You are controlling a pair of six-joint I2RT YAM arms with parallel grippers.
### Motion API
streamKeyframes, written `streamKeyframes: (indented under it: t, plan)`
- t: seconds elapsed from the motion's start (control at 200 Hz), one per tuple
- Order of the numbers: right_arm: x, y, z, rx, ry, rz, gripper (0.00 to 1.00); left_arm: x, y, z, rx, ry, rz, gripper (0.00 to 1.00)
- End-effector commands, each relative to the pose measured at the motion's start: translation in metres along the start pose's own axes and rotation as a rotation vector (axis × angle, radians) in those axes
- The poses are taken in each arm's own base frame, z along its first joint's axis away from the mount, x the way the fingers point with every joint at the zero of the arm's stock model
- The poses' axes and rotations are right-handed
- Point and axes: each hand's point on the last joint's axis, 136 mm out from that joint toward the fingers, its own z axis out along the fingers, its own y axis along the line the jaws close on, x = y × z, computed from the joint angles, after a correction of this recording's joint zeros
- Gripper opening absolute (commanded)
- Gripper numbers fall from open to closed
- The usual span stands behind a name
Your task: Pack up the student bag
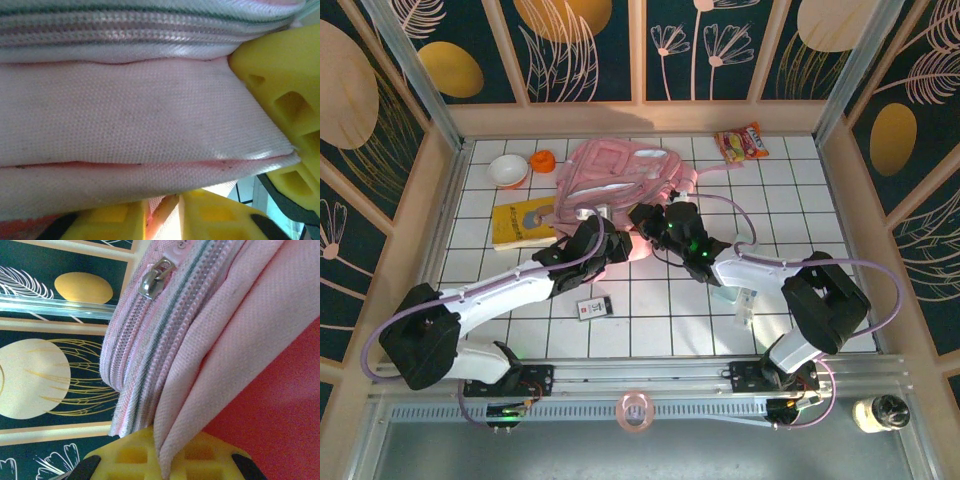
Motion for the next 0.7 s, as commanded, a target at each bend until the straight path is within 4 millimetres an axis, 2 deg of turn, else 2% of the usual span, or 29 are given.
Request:
streamKeyframes:
  t: [0.0, 0.115, 0.28, 0.5, 0.54, 0.585, 0.595, 0.611, 0.691]
  plan:
    - [0.002, 0.063, -0.005, -0.172, 0.005, -0.038, 0.00, -0.013, -0.007, 0.002, 0.002, -0.038, -0.010, 0.13]
    - [-0.003, 0.058, -0.006, -0.150, -0.001, -0.052, 0.00, -0.013, -0.008, -0.002, -0.004, -0.027, 0.013, 0.00]
    - [-0.023, 0.048, -0.014, -0.122, 0.004, -0.091, 0.00, -0.013, 0.003, -0.020, -0.044, -0.024, 0.088, 0.00]
    - [-0.046, 0.035, -0.024, -0.105, 0.123, -0.159, 0.00, -0.014, 0.032, -0.046, -0.118, -0.043, 0.222, 0.00]
    - [-0.049, 0.032, -0.026, -0.100, 0.145, -0.170, 0.00, -0.016, 0.038, -0.049, -0.134, -0.048, 0.239, 0.00]
    - [-0.042, 0.032, -0.027, -0.101, 0.185, -0.181, 0.00, -0.017, 0.045, -0.051, -0.148, -0.055, 0.253, 0.00]
    - [-0.052, 0.030, -0.029, -0.096, 0.170, -0.179, 0.00, -0.017, 0.047, -0.051, -0.151, -0.057, 0.256, 0.00]
    - [-0.055, 0.030, -0.030, -0.096, 0.169, -0.181, 0.00, -0.017, 0.048, -0.051, -0.150, -0.057, 0.261, 0.00]
    - [-0.054, 0.029, -0.032, -0.087, 0.191, -0.187, 0.00, -0.019, 0.046, -0.051, -0.105, -0.065, 0.276, 0.00]
